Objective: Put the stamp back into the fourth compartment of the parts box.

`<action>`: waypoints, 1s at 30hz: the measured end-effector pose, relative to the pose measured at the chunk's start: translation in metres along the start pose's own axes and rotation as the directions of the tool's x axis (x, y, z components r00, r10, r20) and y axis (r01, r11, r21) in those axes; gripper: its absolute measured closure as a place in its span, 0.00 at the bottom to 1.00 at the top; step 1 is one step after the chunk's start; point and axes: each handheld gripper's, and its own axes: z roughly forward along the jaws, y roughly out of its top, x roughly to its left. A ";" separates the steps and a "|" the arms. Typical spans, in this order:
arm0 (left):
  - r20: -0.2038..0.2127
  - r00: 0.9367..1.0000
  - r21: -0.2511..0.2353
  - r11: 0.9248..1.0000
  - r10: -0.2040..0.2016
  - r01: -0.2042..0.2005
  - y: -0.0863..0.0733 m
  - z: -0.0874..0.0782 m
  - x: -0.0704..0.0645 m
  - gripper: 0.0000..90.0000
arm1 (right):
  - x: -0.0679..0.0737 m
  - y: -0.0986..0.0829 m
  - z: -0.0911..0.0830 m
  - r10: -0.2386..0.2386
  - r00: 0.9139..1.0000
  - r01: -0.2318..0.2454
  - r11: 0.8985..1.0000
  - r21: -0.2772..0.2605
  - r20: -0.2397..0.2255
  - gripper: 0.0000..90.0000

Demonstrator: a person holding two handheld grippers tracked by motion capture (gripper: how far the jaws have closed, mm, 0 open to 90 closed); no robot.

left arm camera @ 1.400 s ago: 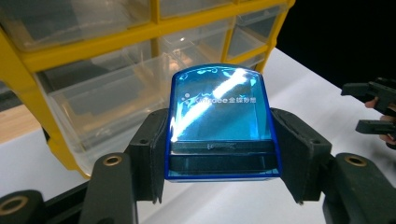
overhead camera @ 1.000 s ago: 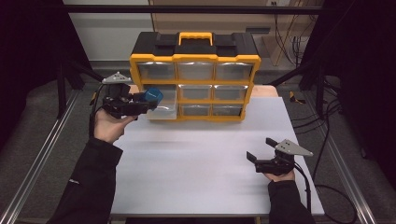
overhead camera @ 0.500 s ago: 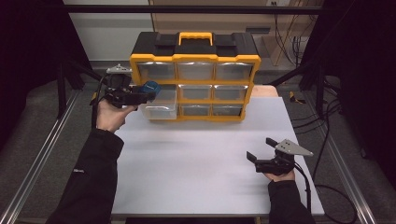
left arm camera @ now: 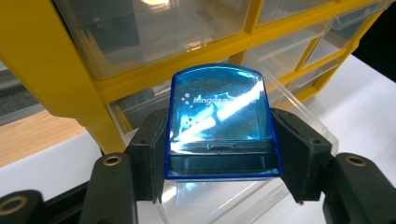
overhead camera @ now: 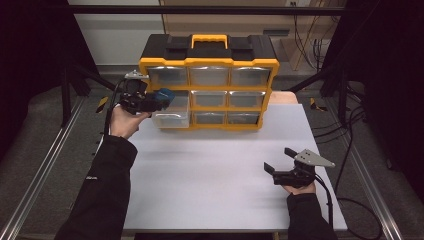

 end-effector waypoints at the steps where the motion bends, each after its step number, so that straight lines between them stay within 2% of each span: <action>1: -0.001 1.000 0.002 1.000 0.000 0.000 0.000 0.001 0.000 0.45 | 0.000 0.000 0.000 -0.001 1.000 0.001 1.000 0.000 0.001 0.01; 8: -0.007 1.000 0.029 1.000 0.000 0.000 -0.005 0.009 0.002 0.45 | 0.000 0.000 0.000 0.001 1.000 -0.001 1.000 -0.002 0.001 0.01; 11: 0.006 1.000 0.026 1.000 -0.005 0.005 -0.006 0.010 0.002 0.45 | 0.000 0.000 0.000 0.000 1.000 0.000 1.000 -0.001 0.001 0.01; 17: -0.003 1.000 0.029 1.000 0.009 -0.009 -0.007 0.010 0.000 0.45 | 0.000 0.000 0.000 0.002 1.000 -0.002 1.000 0.001 0.001 0.01; 25: 0.015 1.000 0.028 1.000 -0.009 0.008 -0.010 0.010 0.003 0.44 | 0.000 0.000 0.000 0.000 1.000 0.000 1.000 0.000 0.001 0.01; 30: 0.036 0.999 -0.012 1.000 -0.021 0.021 -0.010 0.005 0.003 0.42 | 0.000 0.000 0.000 0.001 1.000 -0.001 1.000 -0.002 0.002 0.01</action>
